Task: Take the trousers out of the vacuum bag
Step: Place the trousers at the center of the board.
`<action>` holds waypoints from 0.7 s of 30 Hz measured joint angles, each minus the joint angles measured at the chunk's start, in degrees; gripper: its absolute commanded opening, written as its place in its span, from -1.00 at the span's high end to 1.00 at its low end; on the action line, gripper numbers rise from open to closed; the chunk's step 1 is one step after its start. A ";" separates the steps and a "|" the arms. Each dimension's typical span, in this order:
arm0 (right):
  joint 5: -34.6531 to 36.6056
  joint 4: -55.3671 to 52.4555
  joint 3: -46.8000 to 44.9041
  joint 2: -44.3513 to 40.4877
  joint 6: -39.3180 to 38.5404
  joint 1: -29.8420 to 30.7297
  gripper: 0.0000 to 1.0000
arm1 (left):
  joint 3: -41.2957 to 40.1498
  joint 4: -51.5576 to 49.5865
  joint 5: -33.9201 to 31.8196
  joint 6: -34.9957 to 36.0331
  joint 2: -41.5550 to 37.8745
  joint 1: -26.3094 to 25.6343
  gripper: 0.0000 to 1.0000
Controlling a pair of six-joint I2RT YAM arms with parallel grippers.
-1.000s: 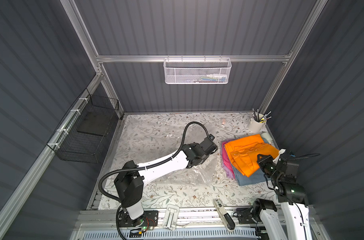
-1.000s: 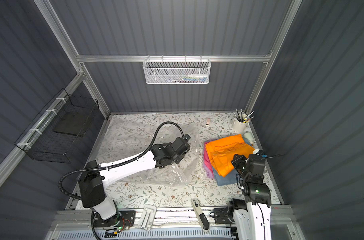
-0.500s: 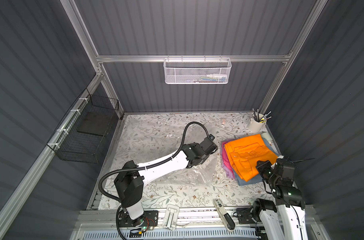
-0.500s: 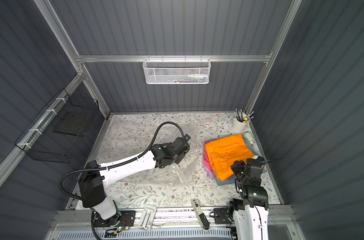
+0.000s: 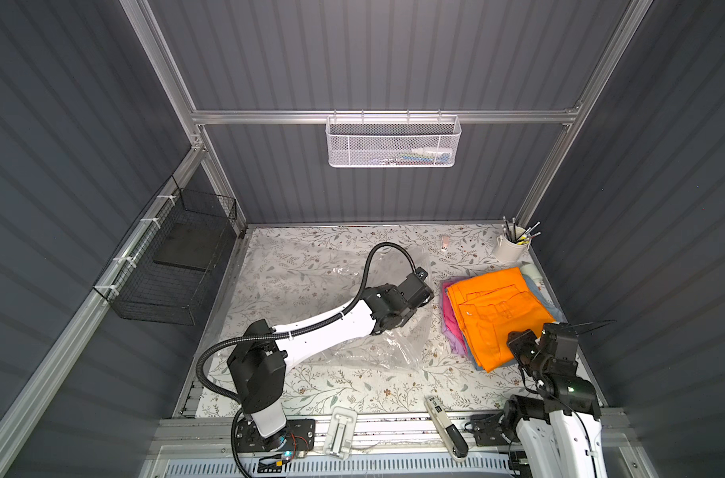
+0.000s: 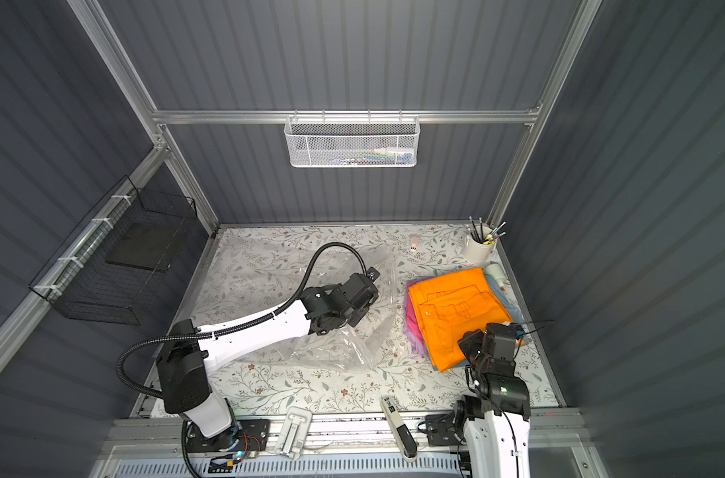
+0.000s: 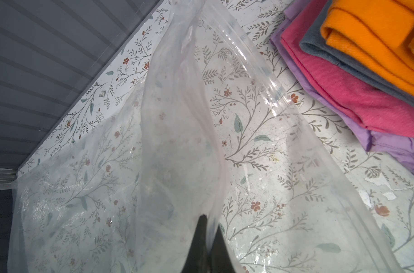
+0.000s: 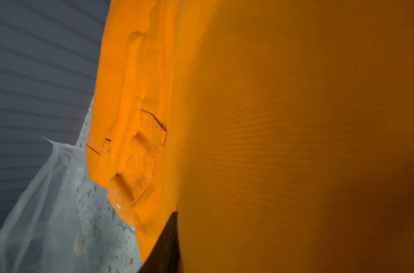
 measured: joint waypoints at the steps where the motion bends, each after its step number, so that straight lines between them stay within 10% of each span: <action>1: -0.02 -0.31 -0.11 0.20 0.09 0.00 0.21 | 0.00 0.00 0.02 0.00 0.00 0.00 1.00; 21: -0.15 -6.82 6.60 5.53 1.53 0.00 -0.98 | 0.00 0.42 0.63 0.00 0.98 0.00 1.00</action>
